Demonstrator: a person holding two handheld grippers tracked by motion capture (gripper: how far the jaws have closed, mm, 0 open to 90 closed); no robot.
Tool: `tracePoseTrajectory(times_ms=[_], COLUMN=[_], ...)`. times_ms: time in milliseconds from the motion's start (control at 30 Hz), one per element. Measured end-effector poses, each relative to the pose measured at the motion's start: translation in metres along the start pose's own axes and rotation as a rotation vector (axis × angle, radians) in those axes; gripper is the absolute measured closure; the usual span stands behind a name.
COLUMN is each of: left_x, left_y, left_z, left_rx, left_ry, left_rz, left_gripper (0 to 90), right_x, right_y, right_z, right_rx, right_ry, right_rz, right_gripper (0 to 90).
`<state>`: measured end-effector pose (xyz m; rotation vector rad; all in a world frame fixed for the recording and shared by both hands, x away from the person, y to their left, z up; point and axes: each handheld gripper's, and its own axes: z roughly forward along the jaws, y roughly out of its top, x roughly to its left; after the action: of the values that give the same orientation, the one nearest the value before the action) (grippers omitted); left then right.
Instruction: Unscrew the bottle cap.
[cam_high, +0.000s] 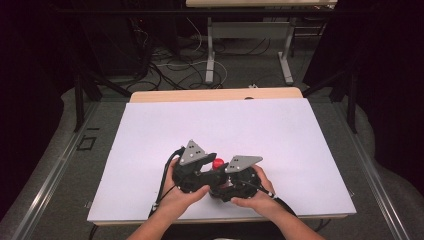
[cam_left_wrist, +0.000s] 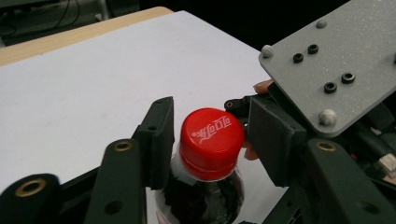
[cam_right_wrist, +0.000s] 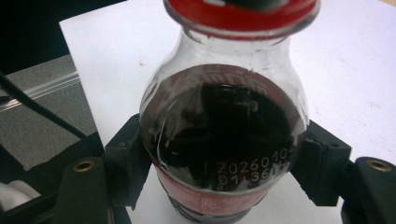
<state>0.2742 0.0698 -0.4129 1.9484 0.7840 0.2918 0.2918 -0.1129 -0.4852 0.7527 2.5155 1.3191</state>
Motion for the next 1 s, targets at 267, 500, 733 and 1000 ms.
tracePoseTrajectory(times_ms=[267, 500, 733, 1000], left_x=[0.02, 0.036, 0.042, 0.043], left_y=[0.002, 0.003, 0.002, 0.0], left_z=[-0.017, -0.018, -0.013, -0.012], left_rx=[0.005, 0.035, 0.046, 0.077], left_ry=[-0.188, -0.382, -0.436, -0.48], left_rz=[0.094, 0.167, 0.199, 0.224], left_gripper=[41.6, 44.7, 51.3, 56.2], right_x=[0.004, 0.01, 0.014, 0.016], right_y=[0.001, 0.002, 0.002, 0.002], right_z=[-0.001, -0.001, 0.0, 0.0], right_rx=[-0.008, -0.004, 0.006, -0.005], right_ry=[0.057, 0.129, 0.173, 0.192], right_rz=[-0.047, -0.086, -0.125, -0.13], right_gripper=[29.4, 29.3, 29.4, 29.3])
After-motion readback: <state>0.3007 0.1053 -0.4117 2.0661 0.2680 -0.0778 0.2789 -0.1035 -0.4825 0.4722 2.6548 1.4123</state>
